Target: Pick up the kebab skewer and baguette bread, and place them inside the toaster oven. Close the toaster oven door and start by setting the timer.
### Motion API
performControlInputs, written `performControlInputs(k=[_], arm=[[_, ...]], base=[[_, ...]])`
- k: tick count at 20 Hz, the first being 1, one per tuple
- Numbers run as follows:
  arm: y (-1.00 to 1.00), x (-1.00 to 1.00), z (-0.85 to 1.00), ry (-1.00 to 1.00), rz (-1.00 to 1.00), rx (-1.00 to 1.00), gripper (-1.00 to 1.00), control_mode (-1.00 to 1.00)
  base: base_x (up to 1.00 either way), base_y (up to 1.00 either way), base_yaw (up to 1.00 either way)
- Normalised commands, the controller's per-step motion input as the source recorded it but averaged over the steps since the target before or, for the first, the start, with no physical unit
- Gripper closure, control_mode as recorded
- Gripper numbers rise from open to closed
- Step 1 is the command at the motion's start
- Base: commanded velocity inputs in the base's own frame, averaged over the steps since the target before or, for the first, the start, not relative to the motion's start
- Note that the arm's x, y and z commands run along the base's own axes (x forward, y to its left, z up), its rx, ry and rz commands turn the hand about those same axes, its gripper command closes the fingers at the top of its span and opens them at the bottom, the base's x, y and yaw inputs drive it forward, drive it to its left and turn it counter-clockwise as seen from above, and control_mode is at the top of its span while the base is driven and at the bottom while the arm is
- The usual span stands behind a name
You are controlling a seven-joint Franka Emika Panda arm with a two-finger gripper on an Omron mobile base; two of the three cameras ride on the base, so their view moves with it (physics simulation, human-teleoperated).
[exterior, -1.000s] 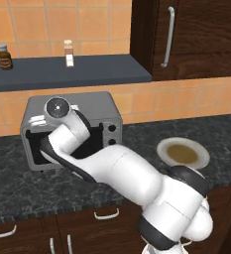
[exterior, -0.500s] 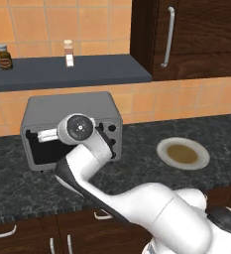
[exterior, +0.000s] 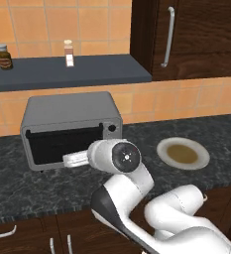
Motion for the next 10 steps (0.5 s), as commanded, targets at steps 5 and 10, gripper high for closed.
performControlInputs(k=[5,10], arm=[[-0.46,-0.42,-0.11,0.0,-0.02,0.09,-1.0,-1.0],[-0.48,-0.02,-0.03,0.0,0.0,0.03,-1.0,-1.0]], base=[[0.0,0.0,0.0],[0.0,0.0,0.0]])
